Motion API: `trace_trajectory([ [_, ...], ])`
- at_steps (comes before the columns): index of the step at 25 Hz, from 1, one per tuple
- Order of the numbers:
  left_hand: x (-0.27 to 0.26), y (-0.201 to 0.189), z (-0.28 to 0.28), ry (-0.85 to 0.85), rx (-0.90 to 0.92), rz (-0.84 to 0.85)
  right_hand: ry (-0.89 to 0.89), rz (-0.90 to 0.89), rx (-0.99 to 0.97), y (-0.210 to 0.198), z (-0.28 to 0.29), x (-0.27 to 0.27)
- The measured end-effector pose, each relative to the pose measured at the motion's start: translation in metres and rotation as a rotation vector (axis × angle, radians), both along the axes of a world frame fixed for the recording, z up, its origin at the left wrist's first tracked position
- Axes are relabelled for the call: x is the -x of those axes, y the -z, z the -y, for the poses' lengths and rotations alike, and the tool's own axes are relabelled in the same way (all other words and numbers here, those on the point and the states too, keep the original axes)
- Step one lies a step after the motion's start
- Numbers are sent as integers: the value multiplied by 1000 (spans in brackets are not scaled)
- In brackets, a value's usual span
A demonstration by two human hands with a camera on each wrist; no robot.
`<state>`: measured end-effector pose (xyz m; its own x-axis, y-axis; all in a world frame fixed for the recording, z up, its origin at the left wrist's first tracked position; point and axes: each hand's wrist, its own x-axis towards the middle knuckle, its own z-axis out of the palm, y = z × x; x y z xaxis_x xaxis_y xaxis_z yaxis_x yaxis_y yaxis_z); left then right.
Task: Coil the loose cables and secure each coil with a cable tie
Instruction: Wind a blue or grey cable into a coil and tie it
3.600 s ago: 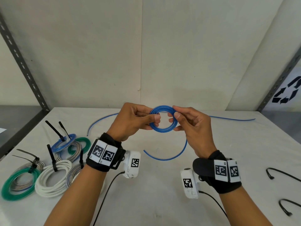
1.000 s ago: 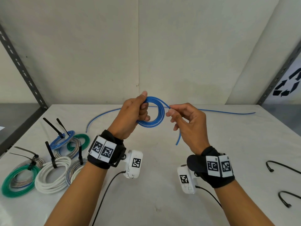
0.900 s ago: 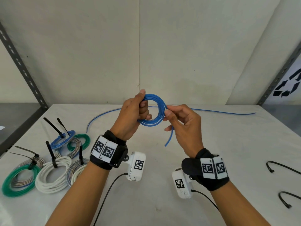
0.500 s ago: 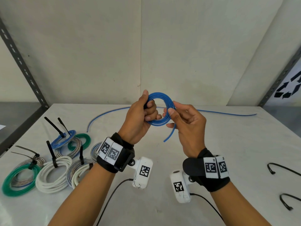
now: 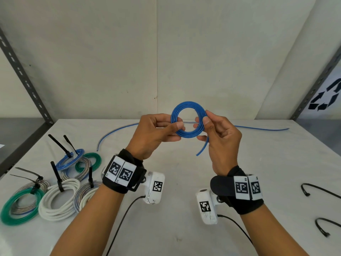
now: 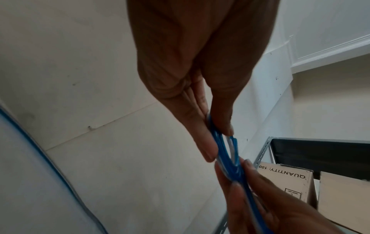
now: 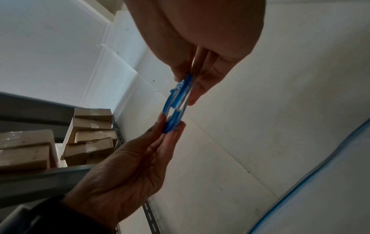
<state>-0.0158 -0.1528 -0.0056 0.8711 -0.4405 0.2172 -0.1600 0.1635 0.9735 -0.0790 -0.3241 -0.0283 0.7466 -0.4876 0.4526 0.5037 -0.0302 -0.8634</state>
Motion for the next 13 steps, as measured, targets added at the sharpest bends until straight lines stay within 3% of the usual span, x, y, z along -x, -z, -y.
trace_trajectory([
  [2, 1, 1, 2, -34, 26, -12, -28, 1, 49, 1, -2, 0],
  [6, 0, 2, 2, -61, 61, -39, -16, 11, -39, 3, -6, -2],
  [13, 3, 5, 7, 62, 6, -44, -28, 14, -81, 3, -6, -2],
])
